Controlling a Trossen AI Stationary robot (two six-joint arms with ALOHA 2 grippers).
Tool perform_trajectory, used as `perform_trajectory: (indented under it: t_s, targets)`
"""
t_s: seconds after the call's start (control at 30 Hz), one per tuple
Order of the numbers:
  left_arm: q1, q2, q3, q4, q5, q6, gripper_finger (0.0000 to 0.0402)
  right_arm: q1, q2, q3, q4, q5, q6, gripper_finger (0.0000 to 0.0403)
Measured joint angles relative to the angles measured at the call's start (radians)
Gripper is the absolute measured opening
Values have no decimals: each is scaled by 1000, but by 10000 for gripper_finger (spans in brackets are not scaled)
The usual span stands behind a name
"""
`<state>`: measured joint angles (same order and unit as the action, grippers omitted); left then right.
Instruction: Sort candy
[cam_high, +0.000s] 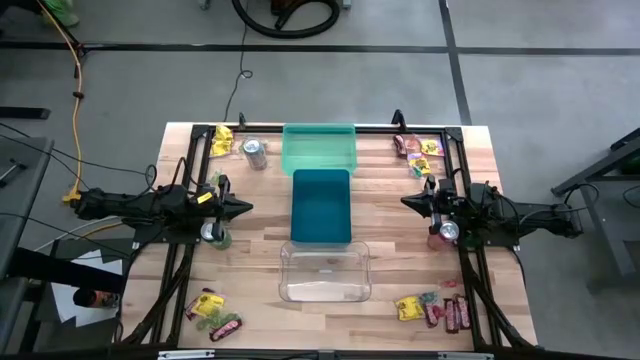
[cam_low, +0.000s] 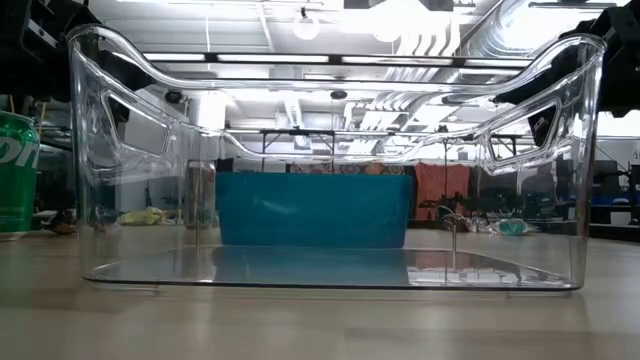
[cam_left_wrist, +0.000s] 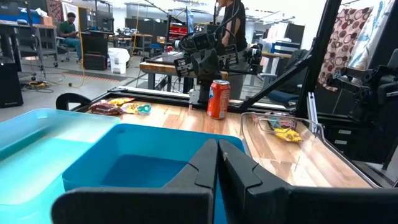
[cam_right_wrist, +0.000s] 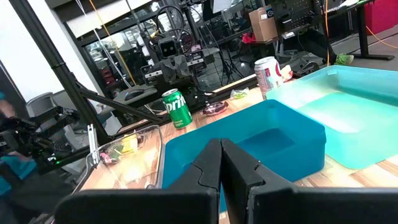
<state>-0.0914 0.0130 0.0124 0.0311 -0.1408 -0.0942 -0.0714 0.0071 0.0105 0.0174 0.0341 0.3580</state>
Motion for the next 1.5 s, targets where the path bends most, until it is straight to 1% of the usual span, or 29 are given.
perform_trajectory:
  t_s: [1.27,1.3,1.33,1.37,1.47,1.5]
  targets:
    - [0,0,0,0,0,0,0,0,0,0,2,3,-1,0]
    - [0,0,0,0,0,0,0,-1,0,0,15,28,-20,0]
    - [0,0,0,0,0,0,0,-2,1,0,54,76,-37,0]
    - [0,0,0,0,0,0,0,-2,1,0,125,128,-14,0]
    - [0,0,0,0,0,0,0,-2,0,0,415,285,226,0]
    - [0,0,0,0,0,0,0,-2,2,0,503,336,263,0]
